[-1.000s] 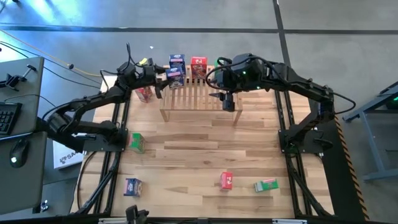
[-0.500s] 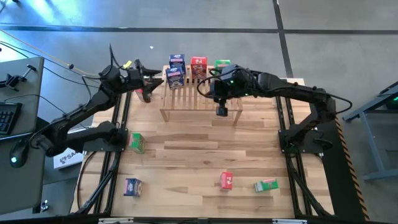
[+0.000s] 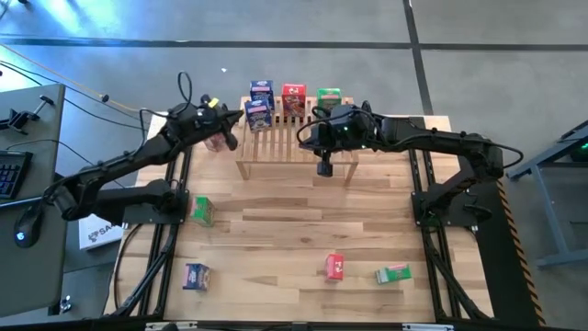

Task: Stack cereal on shelf
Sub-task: Put the top blue cereal box on the shelf aligned with the other blue cereal box

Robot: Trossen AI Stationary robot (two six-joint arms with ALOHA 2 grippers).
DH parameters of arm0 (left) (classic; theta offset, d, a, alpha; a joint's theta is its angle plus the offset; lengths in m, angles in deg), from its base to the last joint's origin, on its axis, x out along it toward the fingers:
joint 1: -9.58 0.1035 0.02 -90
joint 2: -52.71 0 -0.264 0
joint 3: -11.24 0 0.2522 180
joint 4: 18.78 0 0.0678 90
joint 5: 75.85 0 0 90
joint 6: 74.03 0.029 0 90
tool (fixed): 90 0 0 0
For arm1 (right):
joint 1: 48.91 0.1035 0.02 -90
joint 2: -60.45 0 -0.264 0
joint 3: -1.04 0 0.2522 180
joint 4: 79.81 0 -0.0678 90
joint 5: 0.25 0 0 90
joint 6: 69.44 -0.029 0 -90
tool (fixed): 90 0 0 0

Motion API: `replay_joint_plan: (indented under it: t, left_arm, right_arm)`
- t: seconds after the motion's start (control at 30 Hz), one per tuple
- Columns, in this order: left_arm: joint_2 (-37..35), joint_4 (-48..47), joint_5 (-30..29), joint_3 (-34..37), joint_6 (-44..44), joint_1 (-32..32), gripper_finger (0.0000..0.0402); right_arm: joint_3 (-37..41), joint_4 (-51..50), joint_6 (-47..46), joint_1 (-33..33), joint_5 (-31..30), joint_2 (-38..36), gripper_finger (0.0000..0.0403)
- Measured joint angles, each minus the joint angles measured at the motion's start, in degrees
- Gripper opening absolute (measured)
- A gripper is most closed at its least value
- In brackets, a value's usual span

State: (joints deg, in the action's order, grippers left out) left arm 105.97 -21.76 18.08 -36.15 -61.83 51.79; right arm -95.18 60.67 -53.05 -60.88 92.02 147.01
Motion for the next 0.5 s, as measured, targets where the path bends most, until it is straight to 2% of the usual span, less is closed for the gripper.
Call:
replay_joint_plan:
  t: [0.3,0.5]
  left_arm:
    - [6.27,7.48,0.37,0.00,-0.07,0.12,0.0007]
    - [7.69,9.71,-0.36,0.00,0.47,0.40,0.0007]
  right_arm:
    - [0.00,-0.28,-0.93,0.11,0.19,0.04,0.0000]
    - [0.00,-0.54,-1.06,0.11,0.19,0.07,0.0000]
